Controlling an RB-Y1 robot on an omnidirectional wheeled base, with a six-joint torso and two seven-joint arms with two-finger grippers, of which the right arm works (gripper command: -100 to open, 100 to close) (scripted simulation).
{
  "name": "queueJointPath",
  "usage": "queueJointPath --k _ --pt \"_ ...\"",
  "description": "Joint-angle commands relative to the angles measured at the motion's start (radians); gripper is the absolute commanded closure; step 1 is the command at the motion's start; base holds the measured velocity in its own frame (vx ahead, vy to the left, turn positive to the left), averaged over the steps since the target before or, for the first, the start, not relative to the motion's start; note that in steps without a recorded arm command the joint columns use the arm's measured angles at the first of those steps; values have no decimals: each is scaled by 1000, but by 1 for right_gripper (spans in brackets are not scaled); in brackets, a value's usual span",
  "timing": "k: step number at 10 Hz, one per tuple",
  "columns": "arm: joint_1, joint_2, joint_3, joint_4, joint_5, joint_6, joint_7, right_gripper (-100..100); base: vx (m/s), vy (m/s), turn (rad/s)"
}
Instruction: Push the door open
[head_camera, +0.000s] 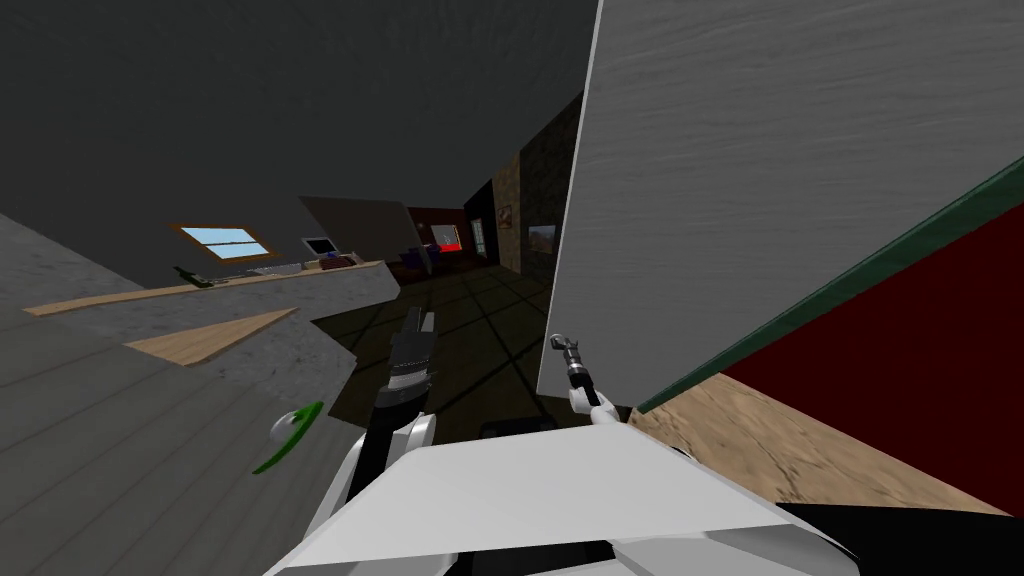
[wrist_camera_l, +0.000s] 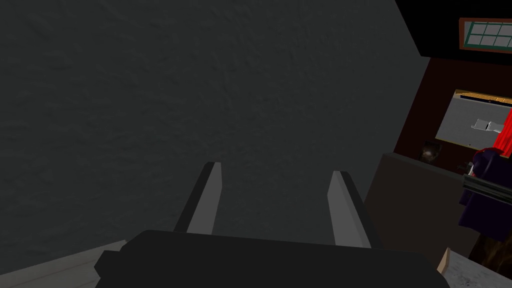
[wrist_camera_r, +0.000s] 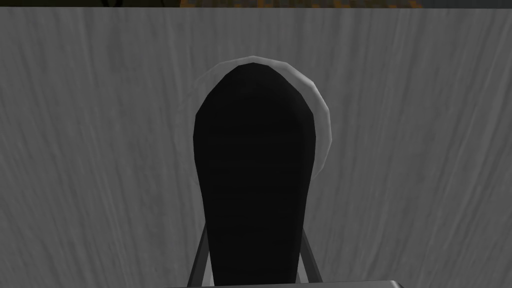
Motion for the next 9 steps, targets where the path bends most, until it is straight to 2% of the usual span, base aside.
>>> queueJointPath --k 1,3,5,6,9 --pt "-21 -14 -16 35 -9 -22 3 100 138 41 -33" --pt "-18 -20 -51 37 -31 -22 18 100 217 71 -81" --pt "-18 -20 -51 37 -31 -22 18 100 95 32 -18" --pt "-16 -24 -75 38 -45 -23 27 100 132 24 -49" --pt "-14 -28 -104 39 -63 -23 39 100 175 103 -81"
